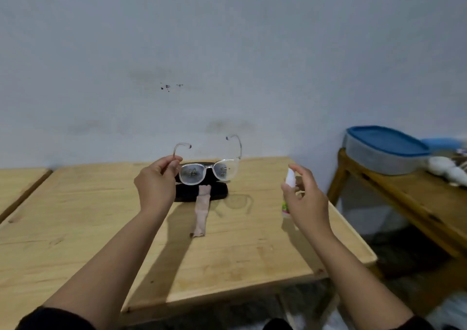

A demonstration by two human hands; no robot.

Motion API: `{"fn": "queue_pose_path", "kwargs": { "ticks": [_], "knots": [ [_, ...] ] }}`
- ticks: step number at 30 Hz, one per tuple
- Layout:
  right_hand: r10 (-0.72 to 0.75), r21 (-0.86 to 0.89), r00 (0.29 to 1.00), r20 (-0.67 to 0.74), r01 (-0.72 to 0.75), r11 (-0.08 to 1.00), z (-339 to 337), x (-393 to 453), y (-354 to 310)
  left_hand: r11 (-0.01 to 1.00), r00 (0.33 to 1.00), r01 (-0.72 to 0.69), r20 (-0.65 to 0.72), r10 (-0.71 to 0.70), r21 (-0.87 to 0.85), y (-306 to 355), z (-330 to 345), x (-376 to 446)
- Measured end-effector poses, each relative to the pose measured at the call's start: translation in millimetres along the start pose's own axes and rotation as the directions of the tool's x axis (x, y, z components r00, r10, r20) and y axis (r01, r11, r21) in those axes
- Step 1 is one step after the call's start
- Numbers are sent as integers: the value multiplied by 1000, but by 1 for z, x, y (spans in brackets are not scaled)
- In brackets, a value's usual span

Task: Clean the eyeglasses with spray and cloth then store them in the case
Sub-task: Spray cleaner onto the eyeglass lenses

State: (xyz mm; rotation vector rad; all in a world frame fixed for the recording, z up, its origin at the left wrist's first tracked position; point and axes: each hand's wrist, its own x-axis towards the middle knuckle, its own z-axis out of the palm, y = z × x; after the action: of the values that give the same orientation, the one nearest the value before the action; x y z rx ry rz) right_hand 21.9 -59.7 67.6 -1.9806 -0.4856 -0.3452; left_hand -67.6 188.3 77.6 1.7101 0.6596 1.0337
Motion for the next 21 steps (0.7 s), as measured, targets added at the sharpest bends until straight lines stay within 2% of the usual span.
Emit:
{"fn": "queue_pose_path", "kwargs": {
  "ticks": [4,10,14,21],
  "knots": [
    [80,18,990,-119,-78,997,-50,-6,21,999,997,-36,66,33,40,9,34,-14],
    [161,-8,968,-190,-166,986,-86,-26,58,993,987,-97,133,88,63,18,65,-32],
    [199,-1,967,-159,-202,979,-88,-37,74,996,983,-80,169,72,41,20,77,-40],
    [168,-56,981,-98,-174,983,-87,-42,92,995,982,-83,173,72,58,22,81,-47]
  ]
}}
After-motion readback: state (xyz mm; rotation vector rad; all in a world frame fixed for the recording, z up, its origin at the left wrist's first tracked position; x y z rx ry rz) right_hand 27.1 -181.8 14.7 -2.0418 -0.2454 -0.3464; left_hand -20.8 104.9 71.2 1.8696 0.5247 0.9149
